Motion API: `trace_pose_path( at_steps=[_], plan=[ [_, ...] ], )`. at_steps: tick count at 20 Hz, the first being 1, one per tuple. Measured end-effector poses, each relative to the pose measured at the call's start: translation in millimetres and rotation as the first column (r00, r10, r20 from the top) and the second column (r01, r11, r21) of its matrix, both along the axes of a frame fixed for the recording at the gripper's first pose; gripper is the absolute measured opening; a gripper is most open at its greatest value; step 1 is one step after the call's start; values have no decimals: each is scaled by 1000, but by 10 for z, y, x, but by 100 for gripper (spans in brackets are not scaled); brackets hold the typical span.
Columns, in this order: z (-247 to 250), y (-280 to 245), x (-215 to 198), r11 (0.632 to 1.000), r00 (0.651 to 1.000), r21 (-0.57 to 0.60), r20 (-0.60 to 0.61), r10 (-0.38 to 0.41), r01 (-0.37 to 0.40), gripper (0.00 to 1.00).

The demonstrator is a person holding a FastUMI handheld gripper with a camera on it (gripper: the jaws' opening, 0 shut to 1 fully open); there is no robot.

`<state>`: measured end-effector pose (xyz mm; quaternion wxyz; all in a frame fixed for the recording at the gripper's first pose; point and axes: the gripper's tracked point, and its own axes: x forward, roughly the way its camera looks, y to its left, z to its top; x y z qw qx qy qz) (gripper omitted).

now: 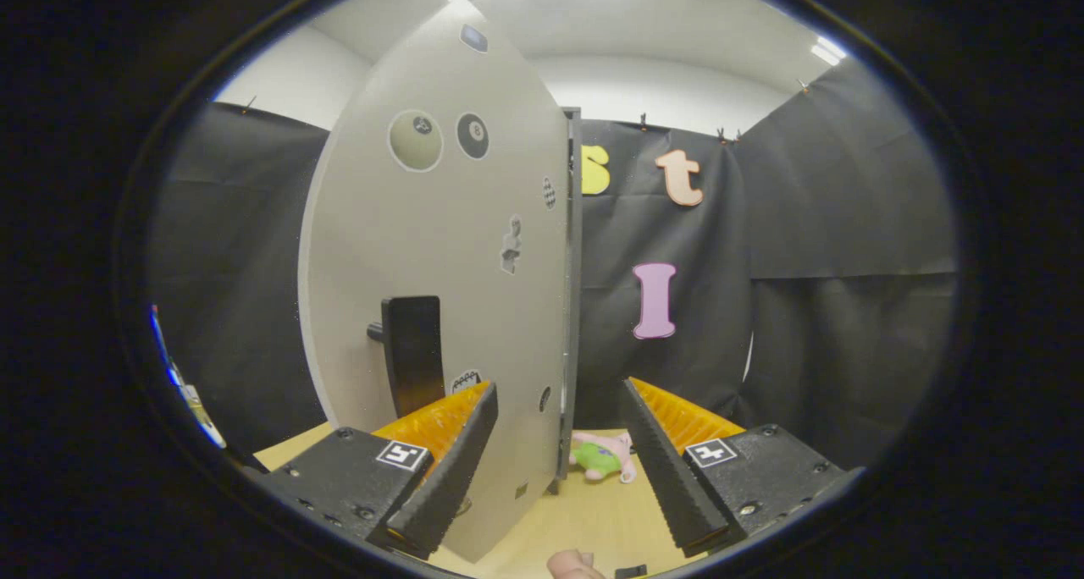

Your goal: Open the shoe cabinet door, grab the shoes and put them into the shoe cabinet, then close the shoe cabinet door.

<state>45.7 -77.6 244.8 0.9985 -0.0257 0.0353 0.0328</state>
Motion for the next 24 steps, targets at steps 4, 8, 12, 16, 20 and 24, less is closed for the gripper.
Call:
trace_pose_path(
  at_steps=[4,8,12,16,20,24],
  plan=[
    [-90,305,96,999,999,15,13,-52,52,96],
    [-129,742,264,998,998,53,33,-46,44,95],
    [-395,1364,575,996,998,74,-35,59,-56,96],
    [-522,1719,593,987,993,128,-53,108,-100,99],
    [-616,1750,515,992,995,89,-37,90,-87,100],
    [-713,1829,299,991,993,76,-34,113,-110,100]
  ],
)
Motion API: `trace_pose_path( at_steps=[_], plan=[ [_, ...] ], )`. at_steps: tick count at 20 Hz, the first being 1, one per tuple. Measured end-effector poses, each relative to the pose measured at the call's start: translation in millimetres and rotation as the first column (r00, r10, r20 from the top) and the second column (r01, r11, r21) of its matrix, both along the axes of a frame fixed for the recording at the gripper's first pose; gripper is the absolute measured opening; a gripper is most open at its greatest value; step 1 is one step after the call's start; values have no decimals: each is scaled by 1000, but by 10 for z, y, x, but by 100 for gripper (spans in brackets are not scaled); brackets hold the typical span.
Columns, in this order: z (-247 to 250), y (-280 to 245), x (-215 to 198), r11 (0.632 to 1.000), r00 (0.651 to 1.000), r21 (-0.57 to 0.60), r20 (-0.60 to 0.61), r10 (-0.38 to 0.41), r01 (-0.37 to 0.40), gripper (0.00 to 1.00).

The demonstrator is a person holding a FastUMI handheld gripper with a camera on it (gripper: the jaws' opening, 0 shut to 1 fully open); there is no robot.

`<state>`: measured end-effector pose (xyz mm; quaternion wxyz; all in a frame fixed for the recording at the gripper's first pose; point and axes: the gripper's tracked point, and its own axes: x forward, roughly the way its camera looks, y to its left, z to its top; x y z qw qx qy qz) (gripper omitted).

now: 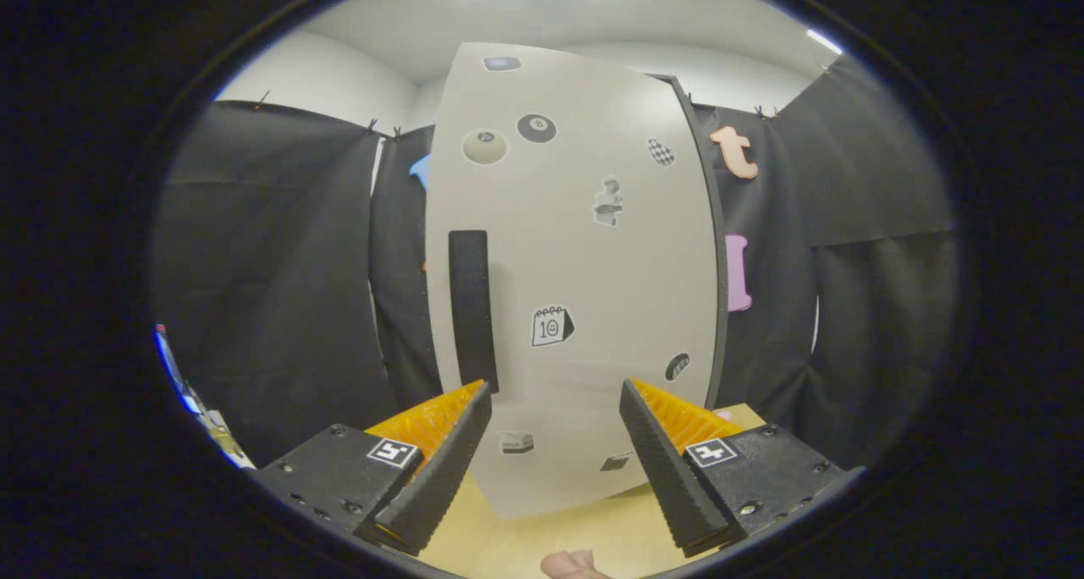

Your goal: Open the shoe cabinet door, grab the shoes and put them into the shoe cabinet, then close the shoe cabinet door.

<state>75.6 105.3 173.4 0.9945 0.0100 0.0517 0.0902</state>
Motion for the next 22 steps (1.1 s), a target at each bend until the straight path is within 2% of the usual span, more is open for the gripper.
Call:
trace_pose_path(
  at_steps=[3,7,11,13,18,22],
  plan=[
    [-4,9,-302,1000,1000,-18,16,-5,5,100],
    [16,-66,-746,998,997,-28,49,-51,53,100],
    [-73,-328,-1246,990,989,12,37,-141,141,100],
    [38,-329,-1436,989,986,43,86,-143,140,99],
    [-56,-384,-1643,993,990,37,83,-116,113,99],
    [-74,-433,-1653,993,989,46,88,-116,113,99]
  ],
)
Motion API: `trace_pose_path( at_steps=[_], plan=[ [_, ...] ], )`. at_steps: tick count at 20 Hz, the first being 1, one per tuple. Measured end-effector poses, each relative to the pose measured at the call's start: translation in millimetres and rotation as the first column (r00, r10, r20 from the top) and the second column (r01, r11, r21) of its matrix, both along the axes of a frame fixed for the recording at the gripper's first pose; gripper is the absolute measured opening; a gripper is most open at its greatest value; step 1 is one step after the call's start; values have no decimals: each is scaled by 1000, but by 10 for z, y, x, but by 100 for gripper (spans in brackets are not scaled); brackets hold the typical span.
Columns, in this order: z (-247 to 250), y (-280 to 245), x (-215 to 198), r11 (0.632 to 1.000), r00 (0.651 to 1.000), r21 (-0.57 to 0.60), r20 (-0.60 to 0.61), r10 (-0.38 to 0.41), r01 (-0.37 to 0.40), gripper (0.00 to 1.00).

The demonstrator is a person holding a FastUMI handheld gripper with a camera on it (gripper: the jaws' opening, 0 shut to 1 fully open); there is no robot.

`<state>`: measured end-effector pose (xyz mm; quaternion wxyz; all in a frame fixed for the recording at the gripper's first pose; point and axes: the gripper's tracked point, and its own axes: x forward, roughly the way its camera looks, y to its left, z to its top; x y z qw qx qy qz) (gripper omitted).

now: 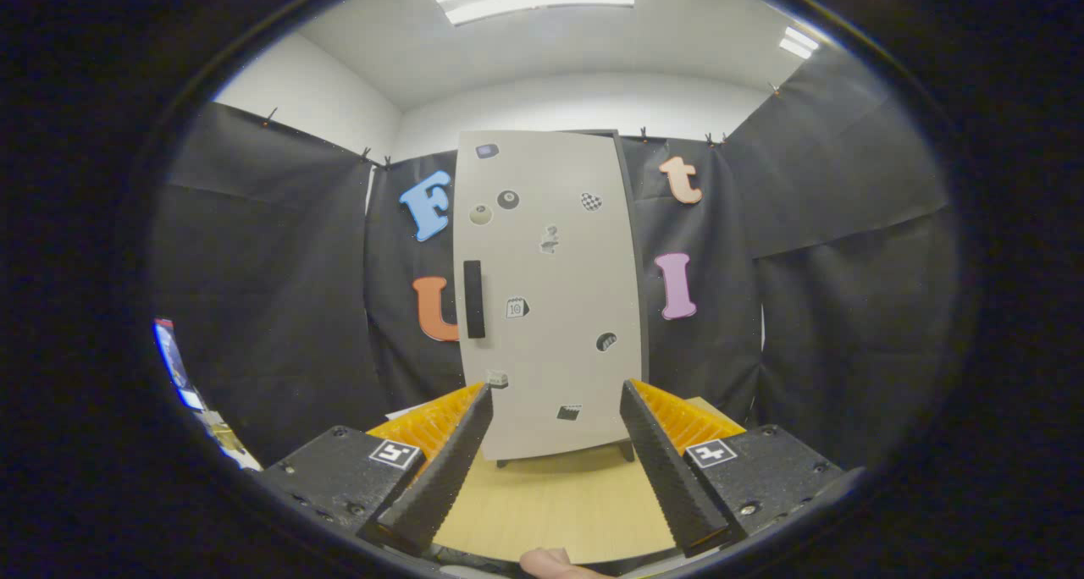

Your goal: Open the shoe cabinet door, grab the shoes and put them into the shoe cabinet, then close the shoe cabinet door.

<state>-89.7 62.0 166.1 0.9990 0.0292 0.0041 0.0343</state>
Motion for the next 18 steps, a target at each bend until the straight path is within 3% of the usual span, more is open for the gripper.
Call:
trace_pose_path(
  at_steps=[18],
  plan=[
    [-7,124,9,998,1000,-67,9,14,-13,99]
  ],
)
